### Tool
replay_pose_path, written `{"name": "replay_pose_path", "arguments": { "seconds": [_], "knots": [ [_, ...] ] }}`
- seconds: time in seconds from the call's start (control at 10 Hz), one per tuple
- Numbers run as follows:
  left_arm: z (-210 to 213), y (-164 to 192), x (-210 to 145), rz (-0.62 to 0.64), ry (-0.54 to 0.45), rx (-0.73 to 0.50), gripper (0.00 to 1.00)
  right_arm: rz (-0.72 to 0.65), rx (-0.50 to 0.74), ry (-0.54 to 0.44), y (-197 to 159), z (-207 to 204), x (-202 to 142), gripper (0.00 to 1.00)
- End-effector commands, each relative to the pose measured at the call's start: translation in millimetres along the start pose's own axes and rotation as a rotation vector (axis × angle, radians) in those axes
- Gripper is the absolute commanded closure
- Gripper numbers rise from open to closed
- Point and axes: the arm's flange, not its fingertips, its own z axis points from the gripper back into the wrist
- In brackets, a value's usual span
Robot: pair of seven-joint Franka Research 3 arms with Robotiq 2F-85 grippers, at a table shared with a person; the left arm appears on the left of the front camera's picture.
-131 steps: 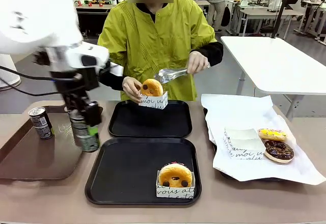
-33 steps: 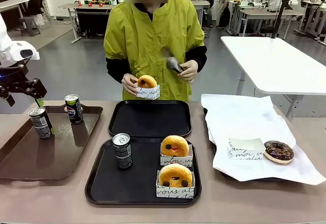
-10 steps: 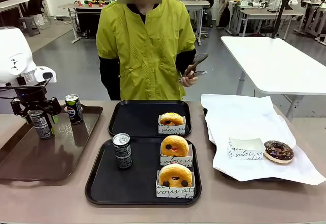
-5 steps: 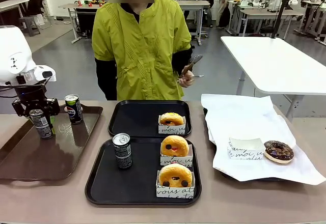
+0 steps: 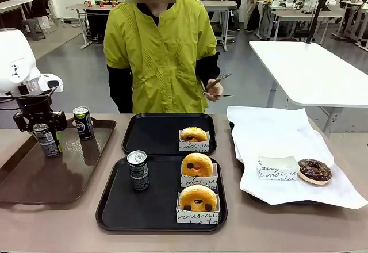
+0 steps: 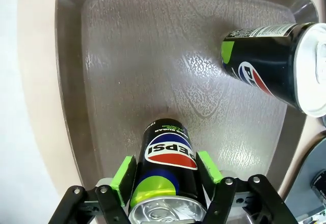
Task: Set up donuts and drinks on trays.
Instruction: Pick up one Pepsi coke from the Handle tray and place it on the Flat Tray without a Pepsi coke.
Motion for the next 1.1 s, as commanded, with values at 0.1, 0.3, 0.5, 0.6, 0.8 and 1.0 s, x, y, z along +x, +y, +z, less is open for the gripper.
{"name": "replay_pose_path", "arguments": {
  "seconds": [0.1,0.3,0.5,0.6,0.8,1.0],
  "knots": [
    [53.1,-11.8,-15.1,-0.033,0.045,-0.004,1.0,0.013,0.016,-0.007,-0.6,0.1,1.0,0.0],
    [114.5,-29.5,-42.3,-0.084,0.059,-0.013,1.0,0.013,0.016,-0.007,-0.6,0.1,1.0,0.0],
    [160.2,-47.2,-72.4,-0.131,0.041,-0.008,1.0,0.013,0.016,-0.007,-0.6,0.1,1.0,0.0],
    [179.5,-53.7,-86.9,-0.157,0.017,-0.008,1.0,0.013,0.016,-0.007,-0.6,0.1,1.0,0.0],
    [194.1,-56.1,-103.1,-0.136,0.002,-0.012,1.0,0.013,0.016,-0.007,-0.6,0.1,1.0,0.0],
    [198.6,-61.8,-102.4,-0.14,0.004,0.006,1.0,0.013,0.016,-0.007,-0.6,0.1,1.0,0.0]
  ]
}}
